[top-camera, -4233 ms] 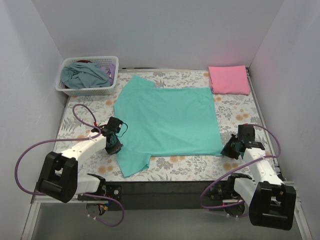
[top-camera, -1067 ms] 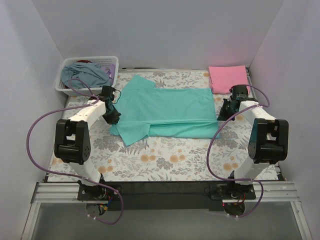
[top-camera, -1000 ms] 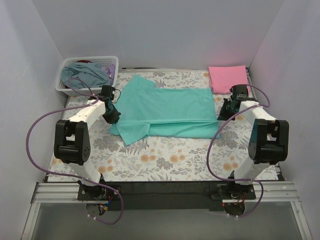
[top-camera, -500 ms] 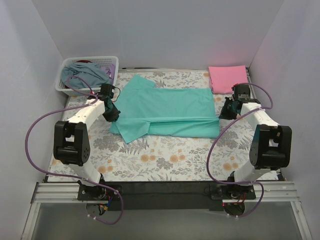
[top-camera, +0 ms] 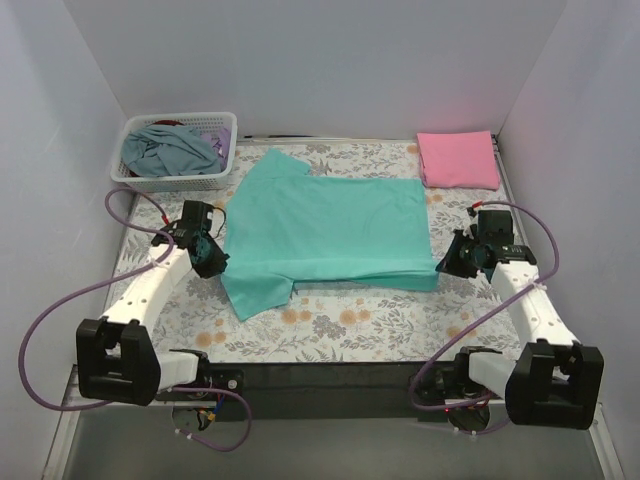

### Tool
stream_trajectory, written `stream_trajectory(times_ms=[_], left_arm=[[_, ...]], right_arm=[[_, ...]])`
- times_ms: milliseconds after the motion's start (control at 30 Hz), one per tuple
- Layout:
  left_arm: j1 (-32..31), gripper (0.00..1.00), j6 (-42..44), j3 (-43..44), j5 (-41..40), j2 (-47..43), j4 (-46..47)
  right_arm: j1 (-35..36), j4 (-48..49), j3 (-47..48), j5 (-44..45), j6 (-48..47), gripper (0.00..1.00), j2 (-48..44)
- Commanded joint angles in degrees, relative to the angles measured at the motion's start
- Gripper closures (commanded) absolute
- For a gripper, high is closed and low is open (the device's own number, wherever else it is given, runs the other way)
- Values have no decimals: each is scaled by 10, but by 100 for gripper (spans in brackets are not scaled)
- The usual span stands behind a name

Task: Fold and stack the t-shirts
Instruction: Fold the tshirt

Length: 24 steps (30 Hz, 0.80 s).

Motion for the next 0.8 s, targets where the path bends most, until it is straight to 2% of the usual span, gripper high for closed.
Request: stream_trajectory(times_ms=[0, 100, 367, 567, 767], left_arm=[[4, 96, -23, -44, 22, -53, -29], [5, 95, -33, -73, 29, -85, -34], [4, 93, -48, -71, 11, -125, -60], [5, 91, -52, -56, -5, -126, -71], [6, 89, -47, -48, -7, -115, -70]], right_arm=[[-1, -61, -41, -27, 5, 99, -67], [-1, -91, -80, -38, 17, 99, -121], [-2, -138, -143, -33, 30, 99, -219], [-2, -142, -121, 12, 36, 99, -219], [-1, -139, -106, 12, 28, 99, -198]])
